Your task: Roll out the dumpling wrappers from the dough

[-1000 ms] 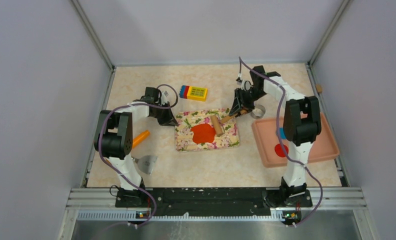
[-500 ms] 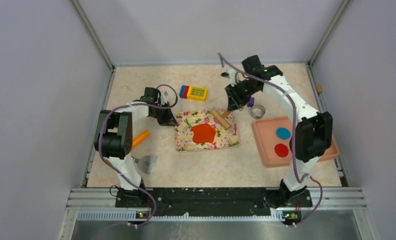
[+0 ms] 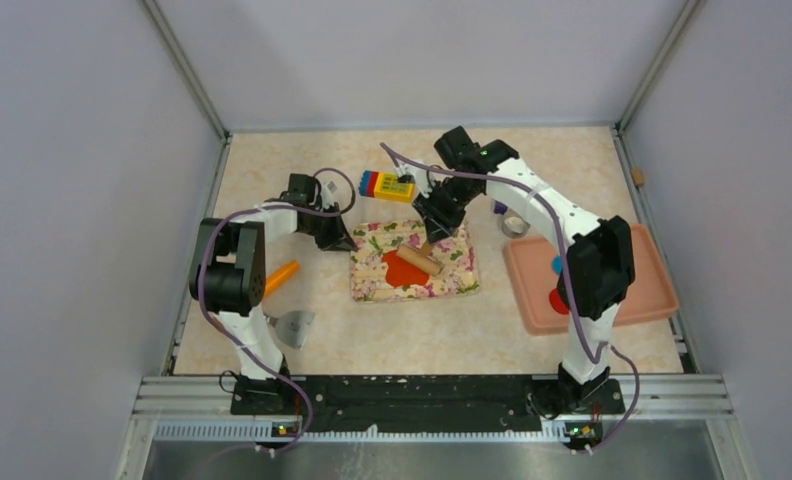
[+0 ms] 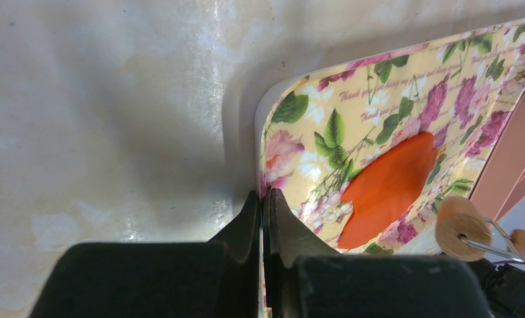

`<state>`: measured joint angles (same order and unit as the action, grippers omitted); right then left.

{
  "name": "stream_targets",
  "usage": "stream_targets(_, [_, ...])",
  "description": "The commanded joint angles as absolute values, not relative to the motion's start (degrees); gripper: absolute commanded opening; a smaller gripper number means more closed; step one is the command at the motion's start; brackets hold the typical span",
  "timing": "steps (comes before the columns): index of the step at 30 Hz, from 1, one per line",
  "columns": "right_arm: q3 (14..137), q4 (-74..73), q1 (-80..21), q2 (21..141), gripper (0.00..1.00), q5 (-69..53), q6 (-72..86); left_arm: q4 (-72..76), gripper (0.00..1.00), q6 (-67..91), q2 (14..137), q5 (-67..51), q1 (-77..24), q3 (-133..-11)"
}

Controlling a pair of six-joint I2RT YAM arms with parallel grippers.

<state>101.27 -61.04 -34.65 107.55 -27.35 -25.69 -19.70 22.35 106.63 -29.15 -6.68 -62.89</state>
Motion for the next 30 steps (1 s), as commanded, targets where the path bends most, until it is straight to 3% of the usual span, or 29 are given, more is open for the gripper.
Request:
stream_targets(1, [104.0,-62.0,-34.4,109.5,0.00,-30.9,-25.8,-18.4,0.00,21.4,106.9,-27.9,-6.7,-62.4])
stream_targets(10, [106.6,-63.9,-31.1,116.8,0.00,-36.3,-23.6,-18.5,0.00,21.5,107.8,-27.9,-6.6,-62.4])
stream_targets(30, [114.6,-64.4,-31.0,135.7,0.00,-32.7,-25.9,-19.6,0.00,21.3,109.0,-26.5,-6.7,-63.7])
